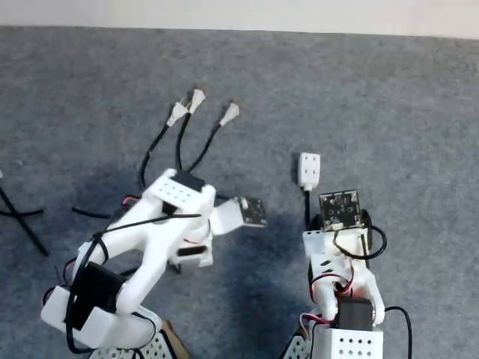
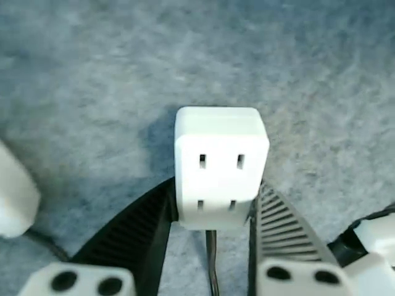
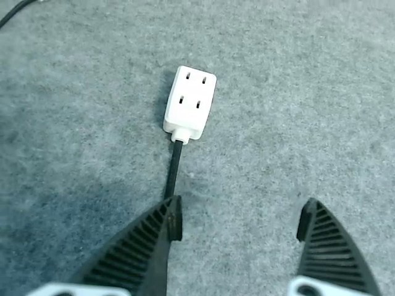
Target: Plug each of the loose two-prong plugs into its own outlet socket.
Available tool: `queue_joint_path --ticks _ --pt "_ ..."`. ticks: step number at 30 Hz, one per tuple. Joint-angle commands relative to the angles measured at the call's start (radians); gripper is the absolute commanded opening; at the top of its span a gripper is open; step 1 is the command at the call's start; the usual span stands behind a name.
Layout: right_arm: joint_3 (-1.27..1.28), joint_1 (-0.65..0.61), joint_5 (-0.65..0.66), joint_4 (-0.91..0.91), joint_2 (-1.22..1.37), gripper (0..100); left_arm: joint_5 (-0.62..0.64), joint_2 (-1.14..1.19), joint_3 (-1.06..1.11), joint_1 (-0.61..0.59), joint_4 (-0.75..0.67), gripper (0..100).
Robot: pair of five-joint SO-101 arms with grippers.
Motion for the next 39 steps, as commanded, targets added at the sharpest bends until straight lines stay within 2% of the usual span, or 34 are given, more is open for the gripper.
queue_joint_path --ticks 1,5,11,15,18,23,27,30,33,39 --pt "0.134 -0.01 -0.003 -0.022 -0.024 29.3 -0.011 -0.018 -0.068 -0.036 0.035 21" --pt "0.134 -0.01 -0.003 -0.022 -0.024 29.3 -0.011 -0.018 -0.097 -0.053 0.041 31" --pt "0.134 -0.01 -0.003 -0.022 -0.024 29.3 -0.009 -0.018 -0.131 -0.058 0.041 32" --pt "0.134 -0.01 -0.003 -0.022 -0.024 29.3 0.12 -0.019 -0.3 -0.154 0.041 32" --pt "0.134 -0.004 -0.003 -0.019 -0.022 29.3 0.315 -0.018 -0.478 -0.228 0.041 32" --pt "0.124 0.045 0.034 -0.019 -0.022 29.3 0.861 -0.01 -0.633 -0.317 0.04 32" --pt "0.048 0.045 0.037 0.007 -0.021 29.3 1.284 -0.007 -0.565 -0.384 -0.012 32" --pt "-0.076 0.021 0.034 0.073 -0.019 29.3 1.55 -0.007 -0.41 -0.429 -0.164 32" --pt "-0.179 -0.016 0.032 0.094 0.048 29.3 1.669 -0.007 -0.277 -0.437 -0.333 32" --pt "-0.438 -0.042 -0.017 0.035 0.544 29.3 1.668 -0.008 -0.166 -0.46 -0.488 32"
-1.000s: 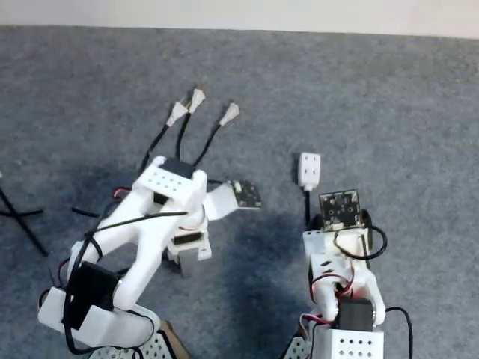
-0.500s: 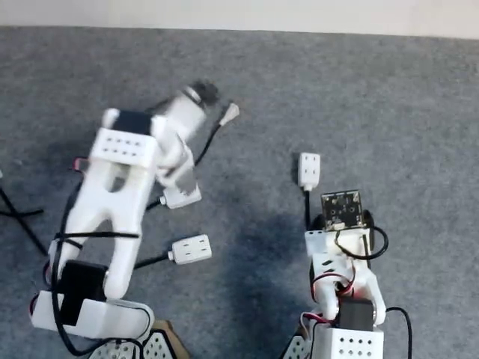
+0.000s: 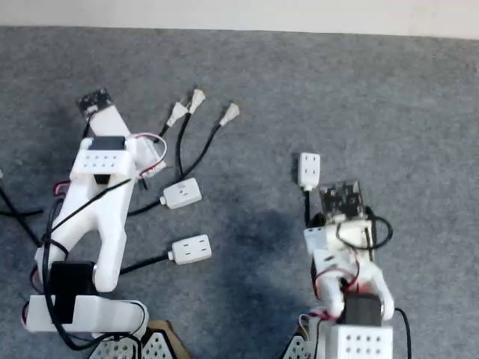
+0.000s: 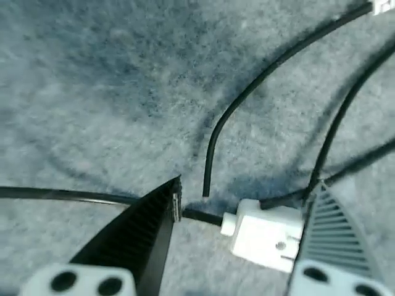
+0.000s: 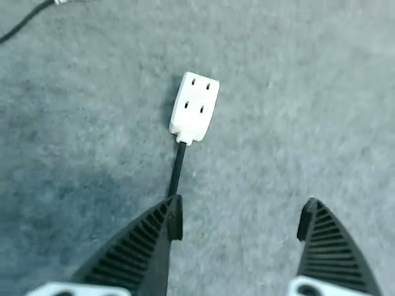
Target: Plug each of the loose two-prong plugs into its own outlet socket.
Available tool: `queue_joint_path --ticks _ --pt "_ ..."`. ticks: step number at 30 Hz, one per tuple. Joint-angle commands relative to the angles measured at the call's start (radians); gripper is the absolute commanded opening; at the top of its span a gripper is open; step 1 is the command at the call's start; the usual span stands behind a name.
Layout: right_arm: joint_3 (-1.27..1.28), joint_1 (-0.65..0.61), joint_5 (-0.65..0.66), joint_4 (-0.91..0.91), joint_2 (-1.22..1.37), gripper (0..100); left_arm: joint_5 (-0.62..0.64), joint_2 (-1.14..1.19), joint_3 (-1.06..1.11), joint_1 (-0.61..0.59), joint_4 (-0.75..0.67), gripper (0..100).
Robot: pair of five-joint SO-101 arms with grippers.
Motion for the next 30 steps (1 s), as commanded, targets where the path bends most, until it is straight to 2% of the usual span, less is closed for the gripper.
queue_joint_path --ticks 1,5,9,11,13,15,19,24,28,30 --pt "-0.246 -0.041 -0.046 -0.033 0.389 29.3 0.018 -0.01 0.025 -0.038 -0.086 32" --pt "-0.533 -0.137 -0.051 -0.036 0.785 29.3 0.018 -0.01 0.085 -0.062 -0.184 32" --pt "-0.766 -0.213 -0.072 -0.03 1.066 29.3 0.015 -0.01 0.108 -0.074 -0.236 32" --pt "-0.763 -0.213 -0.157 -0.033 1.127 29.3 0.012 -0.01 0.077 -0.079 -0.239 32" --pt "-0.717 -0.205 -0.192 -0.056 1.124 29.3 -0.049 -0.002 -0.028 -0.074 -0.235 32" --pt "-0.628 -0.185 -0.192 -0.085 1.072 29.3 -0.086 0.045 -0.17 -0.059 -0.187 32" --pt "-0.4 -0.143 -0.143 -0.136 0.897 29.3 -0.13 0.282 -0.602 -0.002 0.052 32" --pt "-0.15 -0.107 -0.11 -0.239 0.716 29.3 -0.264 0.727 -1.218 0.059 0.333 32" --pt "0.025 -0.107 -0.11 -0.363 0.641 29.3 -0.276 1.093 -1.678 0.048 0.474 32" --pt "0.03 -0.108 -0.11 -0.38 0.622 29.3 -0.276 1.26 -1.885 0.036 0.52 32"
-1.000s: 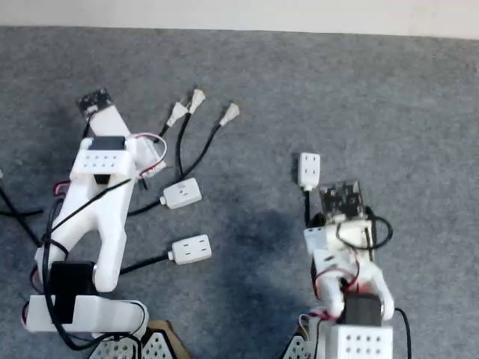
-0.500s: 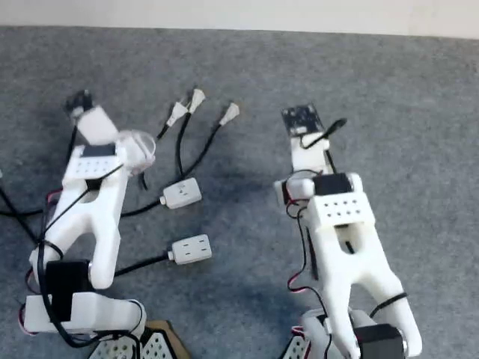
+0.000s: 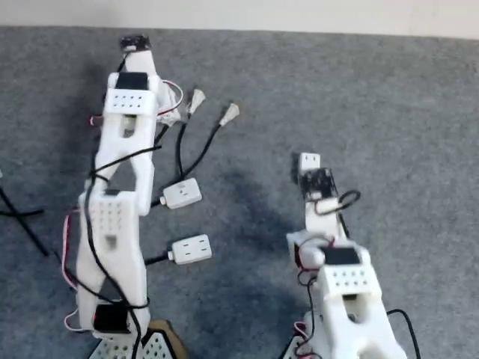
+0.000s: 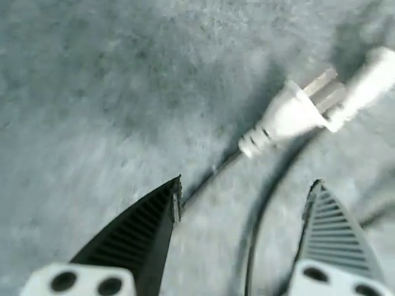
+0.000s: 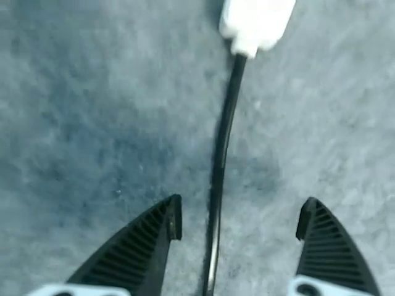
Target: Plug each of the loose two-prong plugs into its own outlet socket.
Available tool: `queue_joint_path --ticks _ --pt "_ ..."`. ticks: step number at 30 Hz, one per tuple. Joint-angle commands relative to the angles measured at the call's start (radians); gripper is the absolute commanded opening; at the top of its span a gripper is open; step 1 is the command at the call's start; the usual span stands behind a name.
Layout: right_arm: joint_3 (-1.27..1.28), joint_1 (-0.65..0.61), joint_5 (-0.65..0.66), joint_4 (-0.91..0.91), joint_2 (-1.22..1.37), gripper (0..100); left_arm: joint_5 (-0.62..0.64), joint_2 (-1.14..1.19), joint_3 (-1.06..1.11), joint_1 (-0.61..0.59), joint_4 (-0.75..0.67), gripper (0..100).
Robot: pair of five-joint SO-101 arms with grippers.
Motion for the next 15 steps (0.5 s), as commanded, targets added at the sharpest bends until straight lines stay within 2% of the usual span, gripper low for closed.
queue_joint_path --ticks 1,4,8,12,14,15 --pt "0.015 0.012 0.011 -0.053 -0.062 29.3 -0.012 0.297 -0.486 -0.013 0.084 32" --pt "0.021 -0.016 0.012 -0.053 -0.065 29.3 -0.012 0.495 -0.693 -0.039 0.112 32" --pt "0.022 -0.038 0.014 -0.053 -0.065 29.3 -0.012 0.527 -0.662 -0.05 0.092 30" --pt "0.024 -0.038 0.014 -0.054 -0.065 29.3 -0.023 0.49 -0.673 -0.044 0.117 10" --pt "0.024 -0.038 0.014 -0.054 -0.065 29.3 -0.089 0.46 -0.665 -0.019 0.173 0" --pt "0.024 -0.038 0.014 -0.054 -0.065 29.3 -0.123 0.446 -0.664 -0.005 0.204 0"
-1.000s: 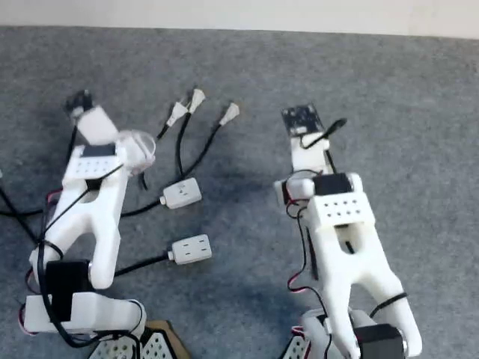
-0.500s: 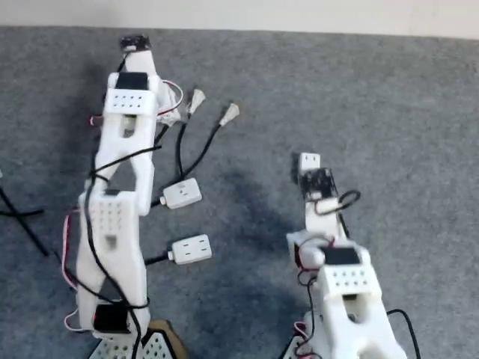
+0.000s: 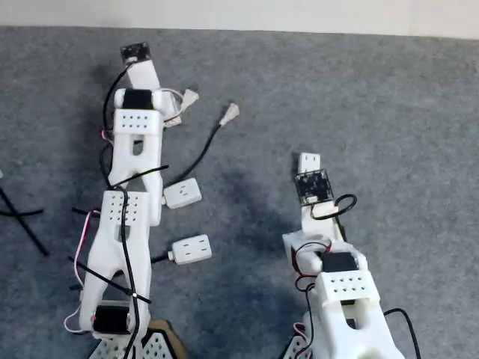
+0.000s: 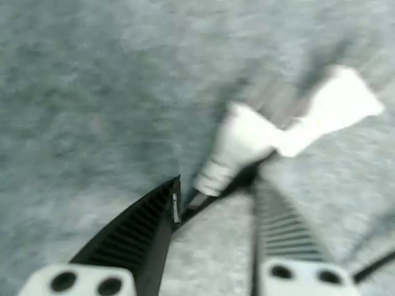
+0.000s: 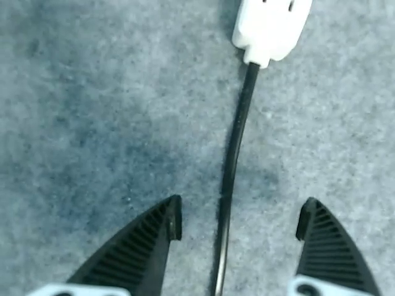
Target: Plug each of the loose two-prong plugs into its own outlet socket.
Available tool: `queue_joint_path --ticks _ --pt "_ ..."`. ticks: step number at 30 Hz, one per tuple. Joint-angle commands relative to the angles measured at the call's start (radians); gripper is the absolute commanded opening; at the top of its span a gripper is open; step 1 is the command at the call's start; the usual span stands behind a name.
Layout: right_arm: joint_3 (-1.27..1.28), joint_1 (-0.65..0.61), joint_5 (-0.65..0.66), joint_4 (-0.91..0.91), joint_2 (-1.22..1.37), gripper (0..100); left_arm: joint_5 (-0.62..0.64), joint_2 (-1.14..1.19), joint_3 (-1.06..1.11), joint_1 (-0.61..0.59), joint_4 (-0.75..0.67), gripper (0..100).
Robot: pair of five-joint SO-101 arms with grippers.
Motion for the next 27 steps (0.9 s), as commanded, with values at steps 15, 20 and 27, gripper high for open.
queue_joint_path --ticks 15,20,27 --pt "-0.001 -0.004 0.014 -0.047 -0.022 29.3 -0.158 -0.526 0.074 0.07 0.259 0" --pt "-0.001 0.024 0.008 -0.047 -0.028 29.3 -0.16 -0.817 0.458 0.157 0.261 0" --pt "-0.081 0.344 -0.081 -0.016 -0.094 29.3 -0.236 -1.225 0.997 0.476 0.258 0"
